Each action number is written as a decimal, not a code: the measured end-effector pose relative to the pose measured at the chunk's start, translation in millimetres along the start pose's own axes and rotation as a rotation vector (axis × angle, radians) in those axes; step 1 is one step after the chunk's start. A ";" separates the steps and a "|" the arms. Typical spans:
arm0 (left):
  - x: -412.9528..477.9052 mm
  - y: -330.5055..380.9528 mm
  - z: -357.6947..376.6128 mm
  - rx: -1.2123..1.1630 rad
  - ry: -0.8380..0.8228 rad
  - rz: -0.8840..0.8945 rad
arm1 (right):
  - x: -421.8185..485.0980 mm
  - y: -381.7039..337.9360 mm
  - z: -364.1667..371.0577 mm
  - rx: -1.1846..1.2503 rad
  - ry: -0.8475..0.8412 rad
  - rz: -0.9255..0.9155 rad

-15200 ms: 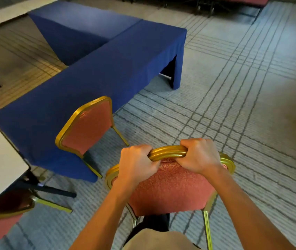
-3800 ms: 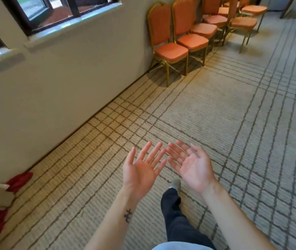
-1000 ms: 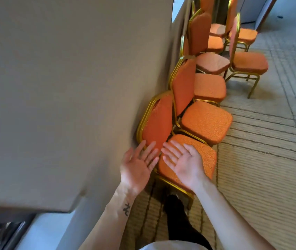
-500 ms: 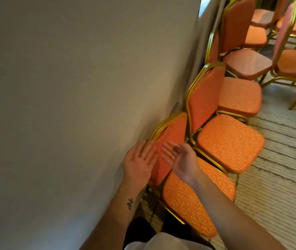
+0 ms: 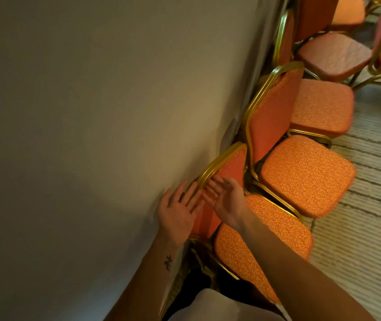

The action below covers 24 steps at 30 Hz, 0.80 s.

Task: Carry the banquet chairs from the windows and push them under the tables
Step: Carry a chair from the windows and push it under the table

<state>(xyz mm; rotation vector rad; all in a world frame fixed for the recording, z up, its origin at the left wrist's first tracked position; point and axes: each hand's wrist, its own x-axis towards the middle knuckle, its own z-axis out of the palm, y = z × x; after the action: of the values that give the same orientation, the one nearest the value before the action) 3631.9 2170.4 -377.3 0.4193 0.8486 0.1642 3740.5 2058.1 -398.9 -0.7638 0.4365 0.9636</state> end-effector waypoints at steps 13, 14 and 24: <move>-5.7 1.9 14.2 0.156 -0.053 -0.020 | -17.7 8.4 -12.0 0.027 0.020 -0.112; -7.2 2.0 14.9 0.171 -0.053 -0.018 | -21.9 8.3 -13.7 0.042 0.033 -0.125; -27.7 -30.6 44.4 0.515 -0.276 -0.067 | -89.2 4.0 -43.9 0.110 0.171 -0.344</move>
<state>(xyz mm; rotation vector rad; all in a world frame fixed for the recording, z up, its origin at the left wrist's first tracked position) 3646.6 2121.2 -345.0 0.8737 0.6233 -0.1782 3690.9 1976.1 -372.4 -0.7932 0.4845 0.5512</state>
